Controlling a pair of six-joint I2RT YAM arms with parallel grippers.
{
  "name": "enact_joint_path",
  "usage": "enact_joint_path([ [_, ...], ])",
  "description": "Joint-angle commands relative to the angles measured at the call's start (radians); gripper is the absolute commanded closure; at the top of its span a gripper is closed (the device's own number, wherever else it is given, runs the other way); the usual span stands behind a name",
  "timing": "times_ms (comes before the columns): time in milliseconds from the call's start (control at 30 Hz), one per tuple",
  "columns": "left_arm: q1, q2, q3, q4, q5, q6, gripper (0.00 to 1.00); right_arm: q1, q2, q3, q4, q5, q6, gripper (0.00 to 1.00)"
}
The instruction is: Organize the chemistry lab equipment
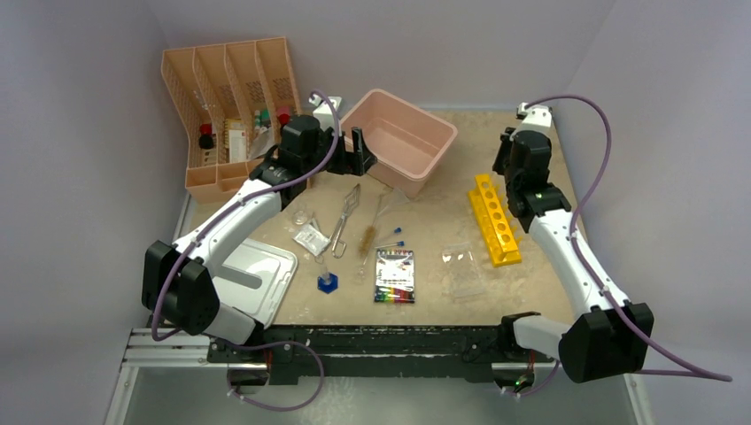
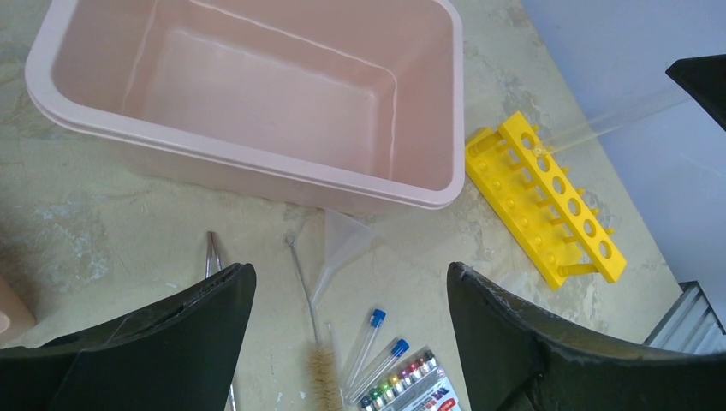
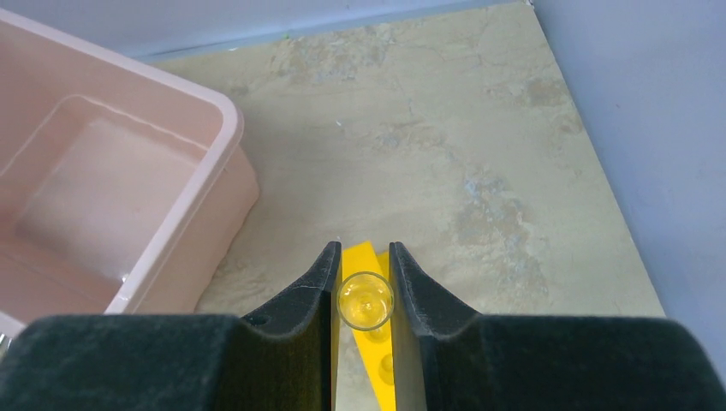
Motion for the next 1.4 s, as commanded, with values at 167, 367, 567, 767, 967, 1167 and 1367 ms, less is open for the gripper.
enact_joint_path([
  [167,0.0,0.005,0.009,0.058,-0.002,-0.001,0.18,-0.002,-0.004,-0.049,0.14,-0.005,-0.005,0.87],
  [367,-0.001,0.007,0.006,0.055,-0.001,0.0,0.19,-0.002,0.027,-0.086,0.164,-0.001,-0.016,0.87],
  [567,0.0,0.006,0.005,0.046,-0.001,0.003,0.19,-0.003,0.074,-0.122,0.269,0.032,-0.073,0.88],
  [767,-0.001,0.006,0.011,0.029,-0.002,0.014,0.19,-0.008,0.128,-0.135,0.415,0.055,-0.148,0.88],
  [967,0.0,0.002,0.011,0.019,-0.004,0.02,0.19,-0.03,0.187,-0.144,0.526,0.05,-0.181,0.89],
  [1167,0.0,-0.003,0.011,0.015,-0.012,0.027,0.19,-0.053,0.232,-0.12,0.514,0.023,-0.138,0.88],
  [1367,-0.001,-0.009,0.006,0.015,-0.018,0.027,0.19,-0.057,0.264,-0.113,0.463,0.01,-0.111,0.84],
])
